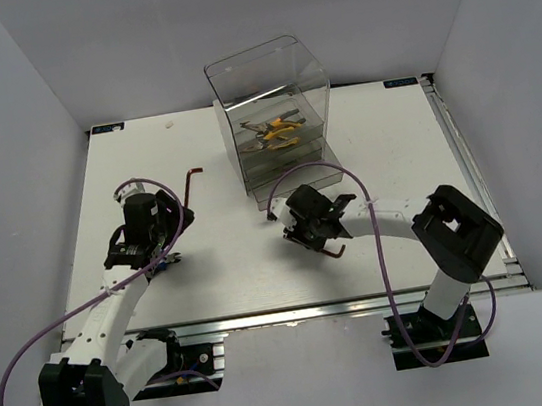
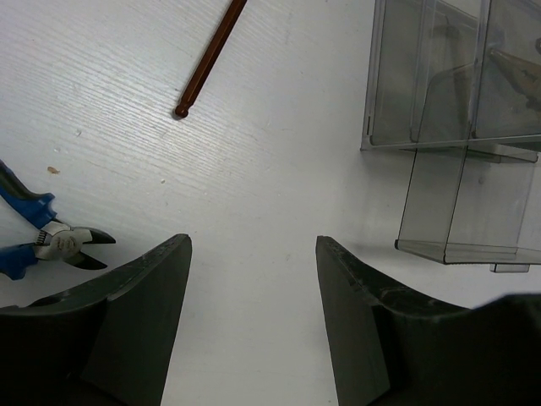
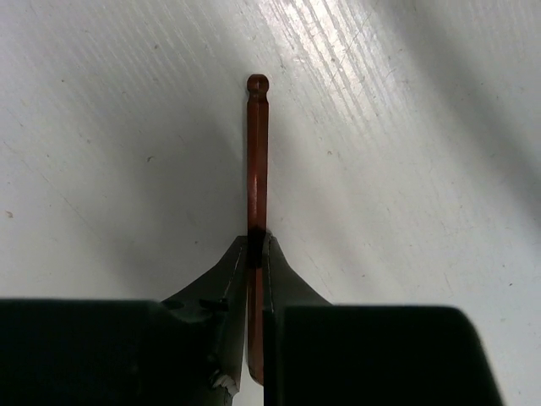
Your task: Sort the tools into containers
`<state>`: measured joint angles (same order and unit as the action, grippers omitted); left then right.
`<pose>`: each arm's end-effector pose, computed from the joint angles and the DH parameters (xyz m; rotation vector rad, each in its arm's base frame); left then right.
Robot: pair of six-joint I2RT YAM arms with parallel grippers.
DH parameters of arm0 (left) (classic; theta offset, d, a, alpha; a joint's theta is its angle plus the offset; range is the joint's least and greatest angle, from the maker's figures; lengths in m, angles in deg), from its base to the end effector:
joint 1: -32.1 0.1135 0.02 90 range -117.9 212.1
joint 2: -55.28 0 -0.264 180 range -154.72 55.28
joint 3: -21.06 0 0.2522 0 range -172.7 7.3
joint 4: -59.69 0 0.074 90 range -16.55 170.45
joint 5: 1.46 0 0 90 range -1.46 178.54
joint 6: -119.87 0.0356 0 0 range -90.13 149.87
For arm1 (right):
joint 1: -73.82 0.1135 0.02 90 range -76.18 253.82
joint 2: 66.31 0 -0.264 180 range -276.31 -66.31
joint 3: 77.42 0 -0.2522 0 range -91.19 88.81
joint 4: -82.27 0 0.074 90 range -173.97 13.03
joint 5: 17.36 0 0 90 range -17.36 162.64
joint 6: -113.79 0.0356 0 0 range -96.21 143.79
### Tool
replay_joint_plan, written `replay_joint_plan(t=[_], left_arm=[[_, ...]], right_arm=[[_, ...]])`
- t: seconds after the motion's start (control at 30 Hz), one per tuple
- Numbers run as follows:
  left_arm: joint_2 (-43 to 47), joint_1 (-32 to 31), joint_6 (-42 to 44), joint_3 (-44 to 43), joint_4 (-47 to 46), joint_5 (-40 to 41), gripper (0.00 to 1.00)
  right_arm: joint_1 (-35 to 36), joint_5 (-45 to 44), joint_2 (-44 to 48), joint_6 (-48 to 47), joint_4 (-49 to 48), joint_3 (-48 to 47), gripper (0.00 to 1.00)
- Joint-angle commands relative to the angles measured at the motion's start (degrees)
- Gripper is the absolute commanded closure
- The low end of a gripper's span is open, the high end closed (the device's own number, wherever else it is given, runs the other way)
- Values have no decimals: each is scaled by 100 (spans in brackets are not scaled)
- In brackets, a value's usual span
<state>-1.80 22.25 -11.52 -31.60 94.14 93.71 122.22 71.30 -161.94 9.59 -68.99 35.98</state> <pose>0.2106 -0.0333 0.2470 -0.6650 2.1742 -0.3776 0.2163 0.2424 0.1611 -1.3384 2.2182 0.1911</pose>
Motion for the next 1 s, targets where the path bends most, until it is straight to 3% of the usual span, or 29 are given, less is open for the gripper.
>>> replay_joint_plan(t=[0.0, 0.37, 0.53, 0.73, 0.97], left_arm=[[171, 18, 8, -13, 76, 37, 28], [268, 18, 16, 5, 102, 54, 28], [338, 18, 25, 31, 128, 72, 28], [259, 18, 78, -13, 102, 63, 28], [188, 18, 113, -101, 93, 28, 28]], right_arm=[[29, 2, -158, -284, 506, 371, 100], [11, 1223, 1344, -1331, 760, -77, 100], [20, 1190, 1697, -1708, 901, -446, 100], [-41, 741, 1847, -3674, 892, -1279, 100], [-437, 881, 1084, -5425, 1164, -2334, 100]])
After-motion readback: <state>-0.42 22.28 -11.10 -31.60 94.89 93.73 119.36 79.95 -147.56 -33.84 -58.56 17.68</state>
